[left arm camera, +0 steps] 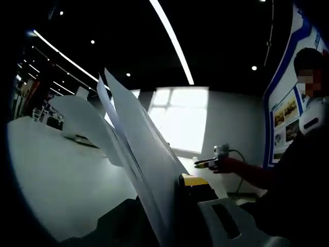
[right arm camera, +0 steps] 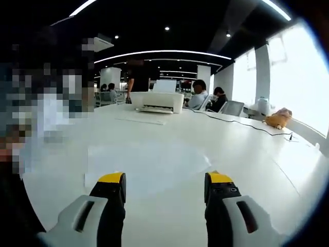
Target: Organize the stack of printing papers by aligning and flattening the scattered papers on the table
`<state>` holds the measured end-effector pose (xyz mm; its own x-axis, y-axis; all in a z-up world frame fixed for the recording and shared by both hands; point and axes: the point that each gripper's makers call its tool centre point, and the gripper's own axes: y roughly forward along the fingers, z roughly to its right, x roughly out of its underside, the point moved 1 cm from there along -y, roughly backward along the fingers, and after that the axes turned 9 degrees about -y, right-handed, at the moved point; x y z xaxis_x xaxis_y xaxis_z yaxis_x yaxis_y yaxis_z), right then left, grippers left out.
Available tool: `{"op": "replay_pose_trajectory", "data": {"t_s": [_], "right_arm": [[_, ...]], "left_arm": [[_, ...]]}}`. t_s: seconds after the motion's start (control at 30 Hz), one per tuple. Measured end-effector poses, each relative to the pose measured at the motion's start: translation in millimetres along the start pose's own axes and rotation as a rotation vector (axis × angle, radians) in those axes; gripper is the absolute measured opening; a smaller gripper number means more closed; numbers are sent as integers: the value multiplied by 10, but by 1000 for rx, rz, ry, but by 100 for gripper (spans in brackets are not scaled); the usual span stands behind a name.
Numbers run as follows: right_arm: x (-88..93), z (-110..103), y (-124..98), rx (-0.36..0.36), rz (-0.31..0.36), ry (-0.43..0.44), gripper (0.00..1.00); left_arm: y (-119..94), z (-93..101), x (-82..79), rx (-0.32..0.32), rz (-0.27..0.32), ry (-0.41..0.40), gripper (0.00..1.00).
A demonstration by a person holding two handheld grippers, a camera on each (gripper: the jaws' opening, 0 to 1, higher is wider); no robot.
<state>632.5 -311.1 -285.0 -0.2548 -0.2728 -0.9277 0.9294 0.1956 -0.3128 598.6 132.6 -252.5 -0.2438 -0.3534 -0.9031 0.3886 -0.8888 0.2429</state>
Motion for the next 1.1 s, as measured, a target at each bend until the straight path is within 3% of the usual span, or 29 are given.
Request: {"op": "replay_pose_trajectory", "data": {"t_s": [0.73, 1.1], "right_arm": [[151, 306, 382, 1, -67, 10, 58], [185, 515, 556, 8, -65, 32, 59]], "left_arm": [[5, -15, 6, -3, -3, -2, 9], [10, -16, 10, -6, -5, -2, 9]]}}
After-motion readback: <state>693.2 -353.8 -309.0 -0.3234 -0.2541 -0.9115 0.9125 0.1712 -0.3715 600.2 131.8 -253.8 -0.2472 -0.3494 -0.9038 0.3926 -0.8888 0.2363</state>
